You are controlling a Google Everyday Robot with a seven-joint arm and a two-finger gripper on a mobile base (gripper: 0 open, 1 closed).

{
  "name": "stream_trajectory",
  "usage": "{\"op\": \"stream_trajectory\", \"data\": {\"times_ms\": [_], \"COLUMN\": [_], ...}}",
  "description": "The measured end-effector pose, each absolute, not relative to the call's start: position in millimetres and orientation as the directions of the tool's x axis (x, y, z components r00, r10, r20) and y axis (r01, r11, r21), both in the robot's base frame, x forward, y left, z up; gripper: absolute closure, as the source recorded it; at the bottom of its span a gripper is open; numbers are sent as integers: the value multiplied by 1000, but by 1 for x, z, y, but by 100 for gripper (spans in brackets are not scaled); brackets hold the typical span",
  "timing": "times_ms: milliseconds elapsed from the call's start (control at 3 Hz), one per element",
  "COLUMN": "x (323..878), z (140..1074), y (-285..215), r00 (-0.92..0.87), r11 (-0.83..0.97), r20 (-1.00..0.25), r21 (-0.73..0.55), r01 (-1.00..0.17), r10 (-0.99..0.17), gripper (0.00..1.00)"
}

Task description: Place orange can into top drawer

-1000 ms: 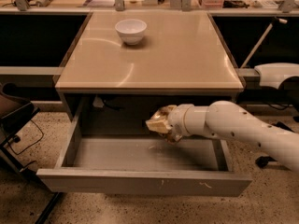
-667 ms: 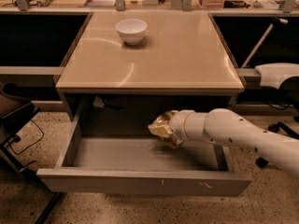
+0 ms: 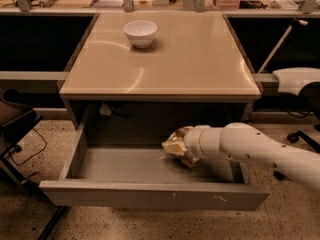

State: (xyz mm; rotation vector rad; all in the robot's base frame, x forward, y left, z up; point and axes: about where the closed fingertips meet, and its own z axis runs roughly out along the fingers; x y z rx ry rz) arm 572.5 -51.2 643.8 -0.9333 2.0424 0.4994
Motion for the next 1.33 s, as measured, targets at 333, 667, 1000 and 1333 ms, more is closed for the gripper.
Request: {"op": "stream_trajectory", "data": {"times_ms": [333, 667, 1000, 1333], "x": [572, 572, 572, 572], "z": [644, 644, 644, 644], "y": [-51, -51, -51, -51], "r00": [-392, -392, -392, -392], "r11": [647, 647, 647, 647], "r20": [-808, -808, -808, -808], "r21": [19, 19, 19, 19], "r01": [-762, -762, -762, -762], "r10": [-439, -439, -439, -439], "gripper": [81, 58, 35, 13]}}
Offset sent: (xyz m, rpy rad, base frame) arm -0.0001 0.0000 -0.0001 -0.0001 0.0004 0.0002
